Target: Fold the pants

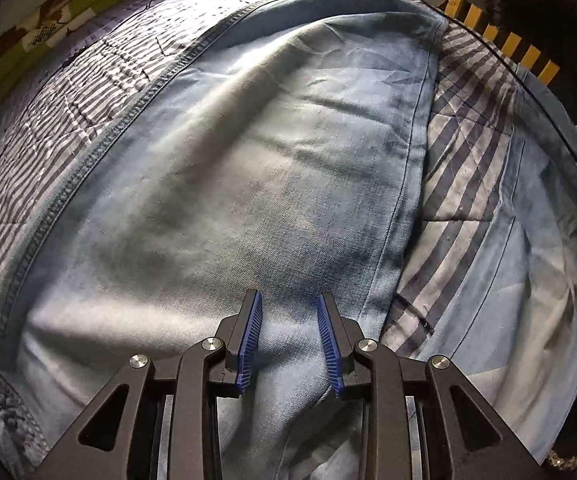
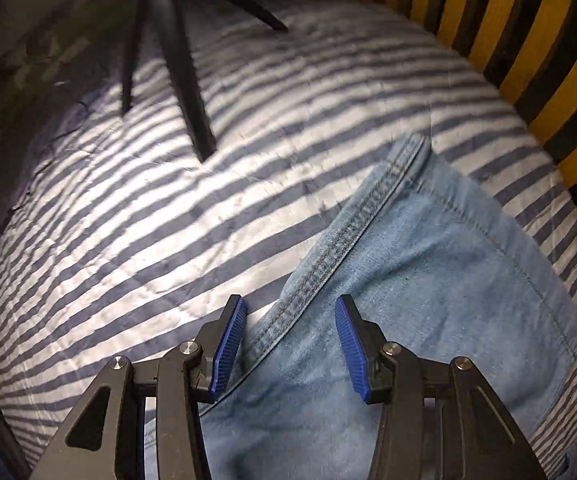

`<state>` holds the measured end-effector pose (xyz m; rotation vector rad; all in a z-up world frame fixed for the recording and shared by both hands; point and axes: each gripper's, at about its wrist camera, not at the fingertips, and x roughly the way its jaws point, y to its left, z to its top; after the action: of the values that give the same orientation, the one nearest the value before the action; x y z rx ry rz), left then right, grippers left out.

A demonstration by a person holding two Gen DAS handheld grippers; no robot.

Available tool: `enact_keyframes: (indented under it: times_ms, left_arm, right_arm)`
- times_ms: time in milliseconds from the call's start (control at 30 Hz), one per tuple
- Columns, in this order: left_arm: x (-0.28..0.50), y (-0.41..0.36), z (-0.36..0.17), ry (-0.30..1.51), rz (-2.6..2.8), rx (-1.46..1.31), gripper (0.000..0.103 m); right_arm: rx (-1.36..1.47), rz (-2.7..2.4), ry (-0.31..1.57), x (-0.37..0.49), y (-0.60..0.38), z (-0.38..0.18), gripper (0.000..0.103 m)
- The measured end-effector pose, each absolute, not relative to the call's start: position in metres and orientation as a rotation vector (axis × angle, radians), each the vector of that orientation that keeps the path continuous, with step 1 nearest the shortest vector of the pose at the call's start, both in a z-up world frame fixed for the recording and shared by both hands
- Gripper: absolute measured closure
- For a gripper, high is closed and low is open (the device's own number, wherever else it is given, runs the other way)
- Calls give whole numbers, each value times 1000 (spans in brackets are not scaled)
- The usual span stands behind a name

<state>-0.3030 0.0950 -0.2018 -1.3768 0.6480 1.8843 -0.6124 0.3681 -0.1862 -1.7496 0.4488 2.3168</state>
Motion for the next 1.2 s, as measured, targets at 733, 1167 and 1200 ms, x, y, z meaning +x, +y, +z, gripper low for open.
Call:
enact_keyframes:
  times_ms: [733, 1167, 1200]
  left_arm:
    - [-264, -26, -129, 351, 2246, -1364, 71]
    - [-221, -282, -118, -153, 2715, -1609, 50]
    - [-221, -287, -119, -148, 2717, -1604, 49]
  right_arm:
    - [-1604, 2752, 416, -520, 345, -126, 77]
    - [-1682, 3136, -191, -373, 218, -59, 72]
    - [-1683, 3146, -266, -367, 207, -57, 69]
